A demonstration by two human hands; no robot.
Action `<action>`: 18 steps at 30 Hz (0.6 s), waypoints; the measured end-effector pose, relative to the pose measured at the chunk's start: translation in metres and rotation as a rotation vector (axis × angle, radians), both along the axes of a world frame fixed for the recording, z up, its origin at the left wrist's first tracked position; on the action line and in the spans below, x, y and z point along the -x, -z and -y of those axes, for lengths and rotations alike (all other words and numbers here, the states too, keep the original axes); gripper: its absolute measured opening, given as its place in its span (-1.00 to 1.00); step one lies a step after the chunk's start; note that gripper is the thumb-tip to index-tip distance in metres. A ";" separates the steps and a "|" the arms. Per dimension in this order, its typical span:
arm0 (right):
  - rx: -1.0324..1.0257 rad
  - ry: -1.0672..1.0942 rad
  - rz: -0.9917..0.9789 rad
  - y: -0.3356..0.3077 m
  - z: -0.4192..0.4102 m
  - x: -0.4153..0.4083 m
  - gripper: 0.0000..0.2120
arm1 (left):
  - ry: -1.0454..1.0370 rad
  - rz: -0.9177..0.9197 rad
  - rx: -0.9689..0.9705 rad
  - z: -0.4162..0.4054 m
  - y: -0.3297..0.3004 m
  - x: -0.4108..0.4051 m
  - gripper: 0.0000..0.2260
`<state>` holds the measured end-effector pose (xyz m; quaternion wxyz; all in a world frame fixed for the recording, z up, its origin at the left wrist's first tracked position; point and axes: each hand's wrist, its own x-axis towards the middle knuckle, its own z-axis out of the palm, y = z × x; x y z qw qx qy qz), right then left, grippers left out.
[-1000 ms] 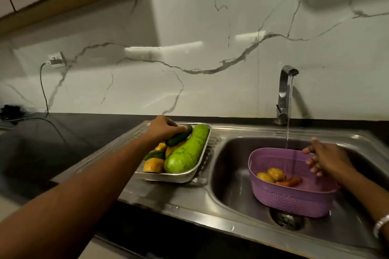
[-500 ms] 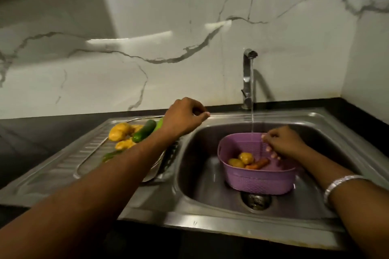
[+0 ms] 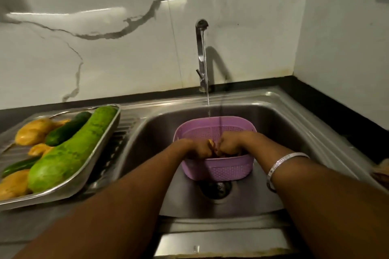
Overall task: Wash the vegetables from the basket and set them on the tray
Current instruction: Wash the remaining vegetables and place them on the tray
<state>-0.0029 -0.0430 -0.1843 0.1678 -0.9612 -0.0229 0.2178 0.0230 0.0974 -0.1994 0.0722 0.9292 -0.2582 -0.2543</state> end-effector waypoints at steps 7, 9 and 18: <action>0.219 -0.070 -0.201 -0.005 0.001 0.006 -0.50 | -0.032 -0.157 -0.036 0.001 0.004 -0.005 -0.57; 0.267 -0.110 -0.197 -0.008 -0.001 0.010 -0.51 | -0.029 -0.201 -0.044 0.001 0.004 -0.005 -0.54; 0.345 -0.080 -0.170 -0.003 -0.007 0.011 -0.51 | -0.070 -0.082 0.097 -0.001 0.013 -0.007 -0.61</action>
